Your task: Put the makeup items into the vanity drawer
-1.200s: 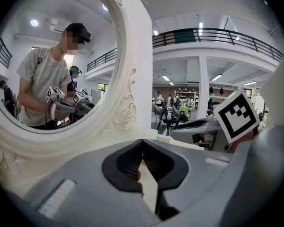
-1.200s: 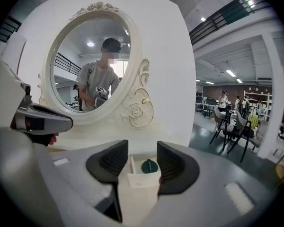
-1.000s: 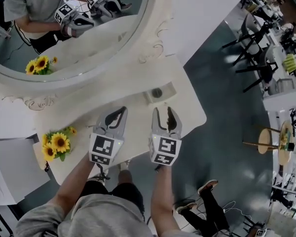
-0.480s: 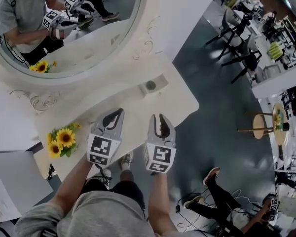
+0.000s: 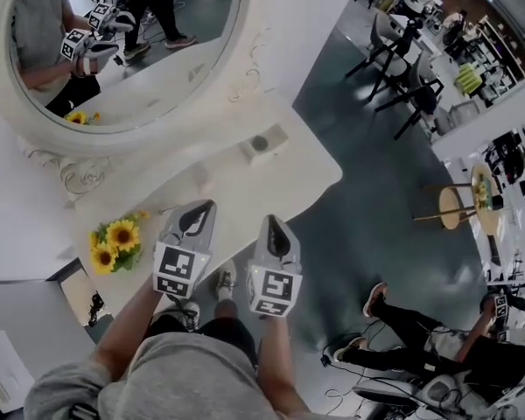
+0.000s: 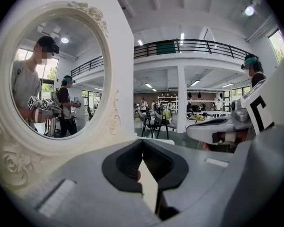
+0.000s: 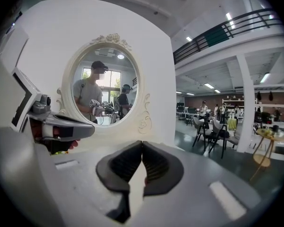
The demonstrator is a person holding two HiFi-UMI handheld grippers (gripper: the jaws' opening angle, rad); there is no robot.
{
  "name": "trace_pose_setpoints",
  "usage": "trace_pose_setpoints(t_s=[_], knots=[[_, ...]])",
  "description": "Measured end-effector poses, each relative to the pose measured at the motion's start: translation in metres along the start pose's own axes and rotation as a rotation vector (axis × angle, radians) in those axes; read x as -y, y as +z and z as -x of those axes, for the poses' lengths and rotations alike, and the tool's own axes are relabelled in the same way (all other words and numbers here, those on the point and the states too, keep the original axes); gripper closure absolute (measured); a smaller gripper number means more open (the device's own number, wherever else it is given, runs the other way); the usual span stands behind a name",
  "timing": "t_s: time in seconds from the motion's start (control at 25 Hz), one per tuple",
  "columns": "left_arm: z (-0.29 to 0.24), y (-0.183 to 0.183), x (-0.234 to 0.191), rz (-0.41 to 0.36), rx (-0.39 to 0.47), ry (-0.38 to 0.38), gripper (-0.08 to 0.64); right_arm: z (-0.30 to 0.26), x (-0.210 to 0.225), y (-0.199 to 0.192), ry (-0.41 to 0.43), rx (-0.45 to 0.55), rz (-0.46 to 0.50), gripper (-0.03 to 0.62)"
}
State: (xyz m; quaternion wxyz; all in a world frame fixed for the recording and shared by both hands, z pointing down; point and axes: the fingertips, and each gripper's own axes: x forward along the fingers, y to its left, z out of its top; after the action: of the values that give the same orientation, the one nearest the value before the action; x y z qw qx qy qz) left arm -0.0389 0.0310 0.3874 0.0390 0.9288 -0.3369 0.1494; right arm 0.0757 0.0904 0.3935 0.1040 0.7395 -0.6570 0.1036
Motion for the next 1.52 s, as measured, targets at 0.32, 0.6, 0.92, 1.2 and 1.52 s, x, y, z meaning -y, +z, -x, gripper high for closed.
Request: trace_pose_setpoints(t_s=[0.32,0.6,0.92,1.2,1.52], knots=[[0.02,0.002,0.01,-0.022,0.016,-0.026,0.549,0.026,-0.015,-0.002,-0.006,0.011,0.009,0.586],[0.024,0.001,0.009,-0.018,0.016,-0.024,0.549,0.024,-0.018,0.002,0.005,0.015,0.019,0.586],[0.027,-0.005,-0.014,0.006,0.004,0.042,0.549,0.004,-0.036,0.002,0.074,0.007,0.034,0.586],[0.031,-0.026,-0.045,0.055,-0.033,0.147,0.549,-0.033,-0.058,-0.007,0.178,-0.02,0.064,0.586],[0.023,-0.054,-0.076,0.124,-0.09,0.248,0.549,-0.083,-0.084,-0.017,0.306,-0.071,0.107,0.586]])
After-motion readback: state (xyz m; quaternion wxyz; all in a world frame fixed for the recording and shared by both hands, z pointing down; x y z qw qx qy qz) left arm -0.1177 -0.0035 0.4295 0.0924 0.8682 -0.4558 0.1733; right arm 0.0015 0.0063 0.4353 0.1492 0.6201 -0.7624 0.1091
